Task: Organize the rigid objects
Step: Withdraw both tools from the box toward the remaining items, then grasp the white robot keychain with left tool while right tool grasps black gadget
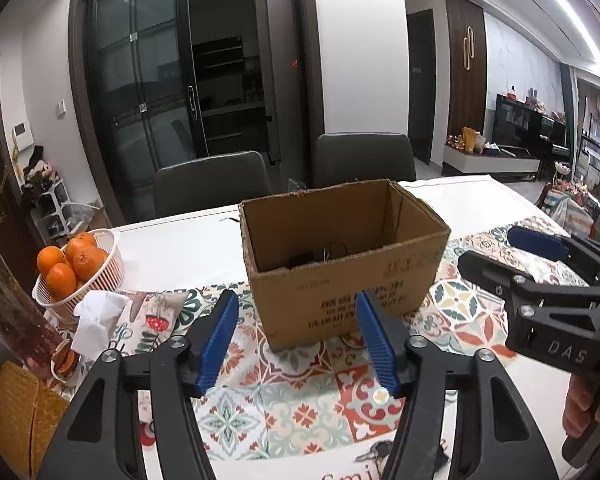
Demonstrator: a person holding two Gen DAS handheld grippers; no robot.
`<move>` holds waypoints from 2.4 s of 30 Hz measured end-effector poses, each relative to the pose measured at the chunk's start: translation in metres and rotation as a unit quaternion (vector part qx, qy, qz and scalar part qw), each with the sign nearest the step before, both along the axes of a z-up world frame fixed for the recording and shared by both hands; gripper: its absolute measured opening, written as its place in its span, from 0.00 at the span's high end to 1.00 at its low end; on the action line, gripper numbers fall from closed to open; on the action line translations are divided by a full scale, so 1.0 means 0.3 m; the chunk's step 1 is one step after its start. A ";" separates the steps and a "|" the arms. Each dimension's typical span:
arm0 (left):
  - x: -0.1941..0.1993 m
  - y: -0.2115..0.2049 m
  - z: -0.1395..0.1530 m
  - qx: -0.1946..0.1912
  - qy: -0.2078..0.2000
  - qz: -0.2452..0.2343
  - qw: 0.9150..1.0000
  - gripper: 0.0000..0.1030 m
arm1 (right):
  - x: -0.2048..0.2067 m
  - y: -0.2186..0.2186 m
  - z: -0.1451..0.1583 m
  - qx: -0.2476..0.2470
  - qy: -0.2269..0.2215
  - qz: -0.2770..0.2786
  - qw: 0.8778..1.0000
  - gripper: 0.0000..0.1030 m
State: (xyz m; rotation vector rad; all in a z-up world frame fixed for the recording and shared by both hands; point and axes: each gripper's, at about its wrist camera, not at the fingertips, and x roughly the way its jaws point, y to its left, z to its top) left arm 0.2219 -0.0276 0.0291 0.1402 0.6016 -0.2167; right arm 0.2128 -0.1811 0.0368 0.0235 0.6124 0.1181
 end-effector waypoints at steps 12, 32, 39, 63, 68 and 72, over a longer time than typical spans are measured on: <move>-0.153 0.005 -0.066 0.018 -0.008 -0.013 1.000 0.29 | -0.142 0.025 -0.040 -0.023 -0.015 0.011 1.000 0.28; -0.276 -0.007 -0.191 0.046 0.020 -0.057 0.997 0.20 | -0.260 0.040 -0.152 -0.028 0.014 0.023 0.999 0.28; -0.311 -0.013 -0.249 0.052 0.036 -0.079 0.995 0.20 | -0.282 0.044 -0.197 -0.033 0.029 0.026 0.999 0.29; -0.375 -0.061 -0.408 0.067 0.055 -0.188 0.978 0.19 | -0.343 0.066 -0.367 -0.043 0.084 0.062 0.994 0.35; -0.365 -0.066 -0.450 0.062 0.068 -0.209 0.973 0.19 | -0.330 0.074 -0.410 -0.038 0.107 0.073 0.991 0.40; -0.356 -0.073 -0.478 0.062 0.075 -0.222 0.970 0.19 | -0.322 0.076 -0.443 -0.038 0.121 0.074 0.989 0.43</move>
